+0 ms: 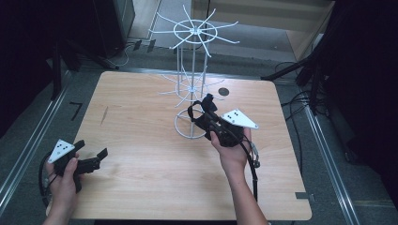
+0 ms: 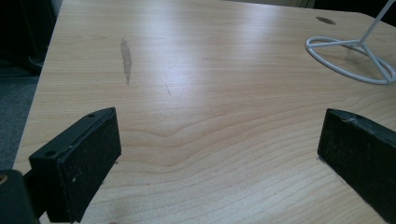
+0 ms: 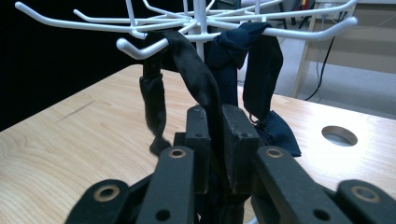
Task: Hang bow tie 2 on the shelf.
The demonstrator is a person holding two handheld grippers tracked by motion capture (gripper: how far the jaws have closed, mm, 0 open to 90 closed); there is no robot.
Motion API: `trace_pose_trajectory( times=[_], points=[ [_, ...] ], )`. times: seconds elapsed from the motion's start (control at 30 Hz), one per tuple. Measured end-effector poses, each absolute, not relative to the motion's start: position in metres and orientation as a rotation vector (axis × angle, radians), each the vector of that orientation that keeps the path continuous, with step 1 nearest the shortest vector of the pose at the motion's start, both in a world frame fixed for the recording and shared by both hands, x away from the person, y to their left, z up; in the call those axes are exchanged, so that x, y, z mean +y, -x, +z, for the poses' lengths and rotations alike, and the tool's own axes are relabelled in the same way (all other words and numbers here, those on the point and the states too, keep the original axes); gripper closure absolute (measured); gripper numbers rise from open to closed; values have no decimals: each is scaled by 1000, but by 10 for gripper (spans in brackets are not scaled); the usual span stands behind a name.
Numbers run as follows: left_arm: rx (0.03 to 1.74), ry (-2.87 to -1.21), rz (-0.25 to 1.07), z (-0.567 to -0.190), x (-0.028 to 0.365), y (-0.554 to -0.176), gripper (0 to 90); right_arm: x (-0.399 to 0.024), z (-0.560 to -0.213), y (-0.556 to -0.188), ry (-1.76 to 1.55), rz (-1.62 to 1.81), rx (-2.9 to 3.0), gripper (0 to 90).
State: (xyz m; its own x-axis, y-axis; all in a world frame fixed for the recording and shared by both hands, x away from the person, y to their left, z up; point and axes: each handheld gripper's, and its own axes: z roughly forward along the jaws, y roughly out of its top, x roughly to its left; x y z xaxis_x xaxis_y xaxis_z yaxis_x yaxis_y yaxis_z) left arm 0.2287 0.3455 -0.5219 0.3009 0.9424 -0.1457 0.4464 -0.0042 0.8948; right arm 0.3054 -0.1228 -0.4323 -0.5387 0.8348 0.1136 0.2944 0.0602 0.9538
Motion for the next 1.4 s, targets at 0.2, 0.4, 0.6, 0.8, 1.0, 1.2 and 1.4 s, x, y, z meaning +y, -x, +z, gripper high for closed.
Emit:
trace_pose_trajectory(
  times=[0.2, 0.4, 0.6, 0.8, 1.0, 1.2, 1.4],
  points=[
    [1297, -1614, 650, -522, 346, -229, 0, -121, -433, -304, -1112, 1472, 1865, 632],
    [1297, -1614, 650, -522, 346, -229, 0, -121, -434, -303, -1098, 1465, 1876, 505],
    [1298, -1615, 651, -522, 345, -229, 0, -125, -436, -301, -1103, 1442, 1884, 407],
    [1296, -1620, 650, -522, 345, -229, 0, -132, -436, -298, -1139, 1412, 1861, 235],
    [1297, -1620, 653, -522, 345, -229, 0, -141, -436, -296, -1160, 1416, 1852, 168],
    [1297, -1621, 654, -522, 345, -228, 0, -149, -438, -294, -1178, 1412, 1849, 142],
    [1295, -1620, 653, -522, 345, -228, 0, -159, -442, -290, -1191, 1401, 1847, 131]
  ],
)
